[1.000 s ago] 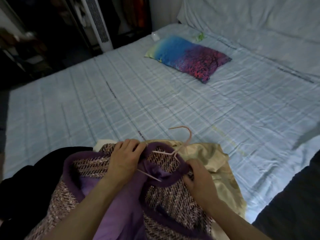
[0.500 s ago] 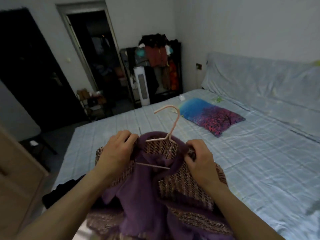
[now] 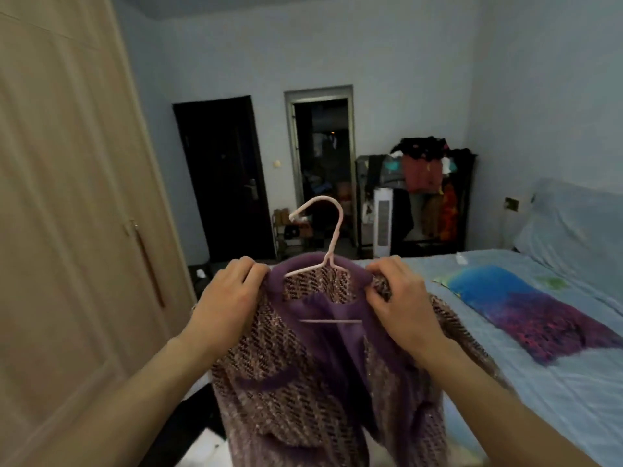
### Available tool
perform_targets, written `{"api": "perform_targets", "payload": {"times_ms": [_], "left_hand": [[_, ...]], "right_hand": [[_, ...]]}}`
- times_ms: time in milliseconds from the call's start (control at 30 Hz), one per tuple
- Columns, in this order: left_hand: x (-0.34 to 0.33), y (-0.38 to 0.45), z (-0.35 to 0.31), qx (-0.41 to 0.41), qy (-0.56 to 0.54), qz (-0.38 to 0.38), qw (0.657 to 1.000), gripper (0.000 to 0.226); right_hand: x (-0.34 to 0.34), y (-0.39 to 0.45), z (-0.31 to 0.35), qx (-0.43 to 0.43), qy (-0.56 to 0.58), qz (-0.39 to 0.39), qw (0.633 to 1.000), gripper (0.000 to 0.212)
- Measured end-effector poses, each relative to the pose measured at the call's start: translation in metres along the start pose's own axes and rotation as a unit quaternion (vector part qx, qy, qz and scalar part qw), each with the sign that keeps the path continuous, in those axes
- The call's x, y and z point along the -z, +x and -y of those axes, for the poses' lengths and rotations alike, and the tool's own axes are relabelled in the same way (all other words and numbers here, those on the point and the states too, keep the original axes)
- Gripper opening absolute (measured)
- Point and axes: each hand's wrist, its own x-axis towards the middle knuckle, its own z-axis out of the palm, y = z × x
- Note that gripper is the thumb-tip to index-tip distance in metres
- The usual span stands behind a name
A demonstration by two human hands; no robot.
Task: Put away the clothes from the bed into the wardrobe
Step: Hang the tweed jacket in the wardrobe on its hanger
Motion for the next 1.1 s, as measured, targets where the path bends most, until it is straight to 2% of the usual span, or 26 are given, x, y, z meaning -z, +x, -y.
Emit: {"api": "perform_targets", "payload": {"times_ms": [233,433,600,700,933,1100], "left_hand": [[0.085,-0.102,0.073,0.08,-0.003,-0.044,0.996,0.024],[0.176,-0.219,0.134,0.147,0.004,-0.05,0.988,0.029],[0.232,-0.305,0.177,0.189,0.07,-0.06,0.978,0.018],[0.256,-0.337,0.193,0.194,0.125,-0.032,0.972,0.016],[0.293,-0.412,0.233,0.282,0.173,-0.045,0.943,0.021],[0.31,-0.425,0.26,0.272,0.229,-0.032,0.934,0.027]], "right_hand": [[-0.07,0.006,0.115,0.061,0.052,0.005,0.997,0.024],[-0.156,-0.002,0.239,0.104,0.121,0.082,0.984,0.025],[-0.226,-0.02,0.345,0.143,0.179,0.127,0.965,0.024],[-0.265,-0.03,0.4,0.161,0.21,0.143,0.954,0.024],[-0.344,-0.039,0.479,0.191,0.281,0.187,0.922,0.024],[-0.401,-0.031,0.525,0.209,0.376,0.194,0.882,0.026]]}}
